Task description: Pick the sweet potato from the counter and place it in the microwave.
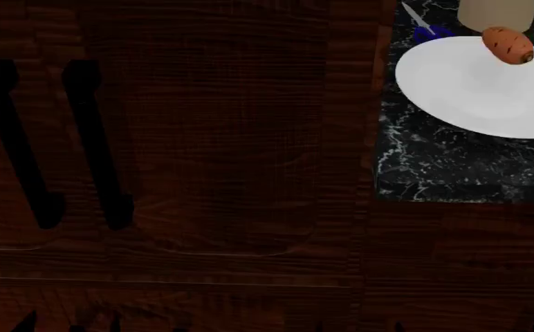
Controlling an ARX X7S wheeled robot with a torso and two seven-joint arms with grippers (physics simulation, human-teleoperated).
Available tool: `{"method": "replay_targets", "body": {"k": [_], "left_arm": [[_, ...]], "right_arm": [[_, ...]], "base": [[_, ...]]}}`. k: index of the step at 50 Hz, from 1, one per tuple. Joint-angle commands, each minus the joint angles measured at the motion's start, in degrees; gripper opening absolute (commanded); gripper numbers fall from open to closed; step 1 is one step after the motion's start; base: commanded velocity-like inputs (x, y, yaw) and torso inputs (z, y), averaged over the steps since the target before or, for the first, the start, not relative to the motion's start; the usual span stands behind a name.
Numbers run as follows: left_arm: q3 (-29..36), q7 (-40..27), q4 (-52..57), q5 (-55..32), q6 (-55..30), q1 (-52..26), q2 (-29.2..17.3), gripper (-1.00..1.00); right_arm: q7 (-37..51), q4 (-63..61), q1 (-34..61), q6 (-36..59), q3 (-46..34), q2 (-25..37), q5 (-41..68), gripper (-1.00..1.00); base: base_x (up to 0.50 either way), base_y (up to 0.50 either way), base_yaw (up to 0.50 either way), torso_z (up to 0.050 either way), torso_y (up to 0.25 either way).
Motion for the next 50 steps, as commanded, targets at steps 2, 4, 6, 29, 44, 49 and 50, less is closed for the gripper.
{"method": "replay_targets", "body": {"k": [2,4,6,29,44,49,50], "left_arm": [[0.7,-0.9,-0.2,-0.1,0.2,0.0,-0.6,1.0],[1.5,-1.4,0.3,-0.7,0.1,0.1,-1.2,1.0],[2.1,-1.7,0.1,-1.3,0.1,0.1,-1.6,1.0],[4.7,-2.5,3.7,-6.2,3.8,3.0,-4.1,1.0],[6.1,-4.4,6.7,-6.5,1.0,3.0,-5.3,1.0],[6.5,-5.0,9.3,-6.6,-0.7,2.7,-6.0,1.0],[6.6,-5.1,9.9,-6.7,-1.1,2.7,-6.2,1.0]], "right_arm": [[0.8,0.1,0.1,0.1,-0.9,0.5,0.5,1.0],[1.3,1.0,0.5,-0.4,-1.8,1.1,1.3,1.0],[1.8,1.0,0.4,-0.5,-2.5,1.5,1.6,1.0],[5.8,-1.8,-0.9,-0.7,-5.6,4.1,2.5,1.0],[7.0,-2.4,-0.8,-0.8,-6.6,5.2,3.3,1.0],[8.7,-6.7,-1.6,-0.6,-6.0,6.0,2.9,1.0],[9.1,-7.6,-1.8,-0.5,-5.9,6.1,2.6,1.0]], "base": [[0.0,0.0,0.0,0.0,0.0],[0.0,0.0,0.0,0.0,0.0],[0.0,0.0,0.0,0.0,0.0],[0.0,0.0,0.0,0.0,0.0],[0.0,0.0,0.0,0.05,0.022],[0.0,0.0,0.0,0.05,0.019],[0.0,0.0,0.0,0.05,0.02]]}}
